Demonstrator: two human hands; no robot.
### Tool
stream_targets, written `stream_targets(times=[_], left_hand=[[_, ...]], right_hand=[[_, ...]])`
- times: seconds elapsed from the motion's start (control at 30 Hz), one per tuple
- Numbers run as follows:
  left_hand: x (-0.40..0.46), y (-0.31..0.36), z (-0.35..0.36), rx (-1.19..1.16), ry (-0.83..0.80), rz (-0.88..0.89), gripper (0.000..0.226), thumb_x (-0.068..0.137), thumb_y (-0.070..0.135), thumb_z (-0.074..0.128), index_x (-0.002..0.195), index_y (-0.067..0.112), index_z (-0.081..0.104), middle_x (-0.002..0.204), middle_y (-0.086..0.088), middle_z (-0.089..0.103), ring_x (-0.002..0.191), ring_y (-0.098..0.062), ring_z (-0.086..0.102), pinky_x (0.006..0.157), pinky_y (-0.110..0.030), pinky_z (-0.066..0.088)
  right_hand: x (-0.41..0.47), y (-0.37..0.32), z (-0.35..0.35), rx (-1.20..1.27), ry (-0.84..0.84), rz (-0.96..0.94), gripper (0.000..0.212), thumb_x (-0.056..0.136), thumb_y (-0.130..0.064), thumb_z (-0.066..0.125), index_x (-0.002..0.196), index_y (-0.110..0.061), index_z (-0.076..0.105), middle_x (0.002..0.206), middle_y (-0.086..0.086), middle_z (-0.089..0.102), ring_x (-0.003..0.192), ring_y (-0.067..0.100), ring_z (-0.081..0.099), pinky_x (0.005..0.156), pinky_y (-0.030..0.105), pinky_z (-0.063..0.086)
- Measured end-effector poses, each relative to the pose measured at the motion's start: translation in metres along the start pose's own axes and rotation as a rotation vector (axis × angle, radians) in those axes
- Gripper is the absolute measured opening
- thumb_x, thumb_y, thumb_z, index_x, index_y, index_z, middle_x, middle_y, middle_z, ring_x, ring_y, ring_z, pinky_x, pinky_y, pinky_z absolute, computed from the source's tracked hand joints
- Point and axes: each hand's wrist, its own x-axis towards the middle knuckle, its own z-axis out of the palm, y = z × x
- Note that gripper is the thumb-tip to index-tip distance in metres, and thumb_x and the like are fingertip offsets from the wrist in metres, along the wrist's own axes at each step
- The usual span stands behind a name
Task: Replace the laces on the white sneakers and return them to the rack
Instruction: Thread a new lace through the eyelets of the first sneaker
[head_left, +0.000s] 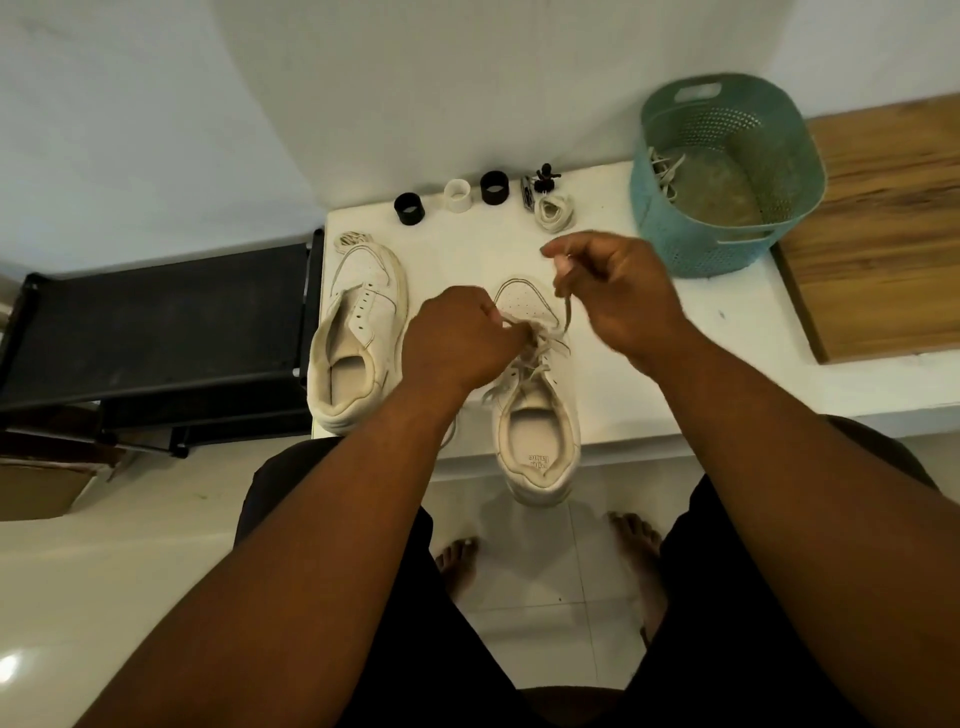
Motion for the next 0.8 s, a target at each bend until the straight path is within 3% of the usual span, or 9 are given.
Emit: stream_targets(times=[0.07,0.2,0.27,0.43,0.6,0.7,0.8], left_hand=[[-0.002,0.007,-0.002,0.070,-0.108,-0.036,0.033,0.076,0.049,0.077,0.071,0.020,0.062,0.075,0.003,0.065,0.076,-0.017,0.064,0.063,-0.029,0.049],[-0.002,0.009,-0.008,0.035,-0.179,-0.093,0.029,0.070,0.043,0.081,0.076,0.018,0.066,0.078,0.000,0.070,0.079,-0.018,0.067,0.073,-0.033,0.057],[-0.002,0.009,-0.010,-0.003,-0.169,-0.112,0.030,0.066,0.042,0.082,0.078,0.021,0.065,0.078,0.002,0.071,0.080,-0.018,0.069,0.076,-0.036,0.059],[-0.008,0.012,-0.011,-0.215,-0.135,-0.143,0.037,0.056,0.043,0.078,0.085,0.027,0.062,0.083,0.003,0.073,0.075,-0.018,0.073,0.076,-0.041,0.062],[-0.006,0.003,-0.010,-0.484,-0.165,-0.228,0.044,0.071,-0.003,0.070,0.108,0.018,0.058,0.072,-0.012,0.069,0.055,-0.021,0.067,0.063,-0.037,0.059],[-0.005,0.001,-0.010,-0.558,-0.188,-0.265,0.051,0.073,-0.010,0.069,0.114,0.017,0.053,0.075,-0.017,0.067,0.058,-0.025,0.065,0.065,-0.039,0.059],[-0.004,-0.002,-0.011,-0.645,-0.217,-0.338,0.054,0.076,-0.015,0.067,0.118,0.015,0.050,0.076,-0.019,0.066,0.061,-0.029,0.066,0.067,-0.039,0.060]], right_hand=[[-0.001,0.007,0.008,-0.250,-0.086,-0.019,0.021,0.096,-0.018,0.068,0.115,-0.025,0.068,0.078,-0.006,0.072,0.074,0.009,0.067,0.075,0.022,0.052],[-0.003,0.015,0.014,-0.485,-0.130,-0.002,0.009,0.093,-0.025,0.072,0.099,-0.025,0.078,0.083,-0.012,0.072,0.072,-0.002,0.061,0.069,0.019,0.046],[-0.003,0.016,0.015,-0.517,-0.158,0.002,0.010,0.092,-0.026,0.073,0.097,-0.024,0.081,0.088,-0.010,0.075,0.074,0.000,0.062,0.068,0.017,0.044],[-0.006,0.008,0.013,-0.678,-0.257,-0.006,0.009,0.089,-0.028,0.075,0.095,-0.025,0.082,0.091,-0.007,0.077,0.083,0.012,0.067,0.077,0.028,0.053],[-0.010,0.004,0.017,-0.808,-0.299,-0.029,0.012,0.087,-0.026,0.073,0.096,-0.026,0.081,0.097,-0.005,0.075,0.091,0.017,0.066,0.081,0.032,0.055],[-0.011,-0.001,0.020,-0.893,-0.303,-0.057,0.015,0.087,-0.025,0.069,0.097,-0.027,0.079,0.101,-0.005,0.073,0.095,0.021,0.065,0.084,0.039,0.055],[-0.012,-0.004,0.023,-1.000,-0.333,-0.099,0.017,0.087,-0.025,0.066,0.099,-0.029,0.077,0.102,-0.006,0.069,0.099,0.023,0.061,0.084,0.038,0.048]])
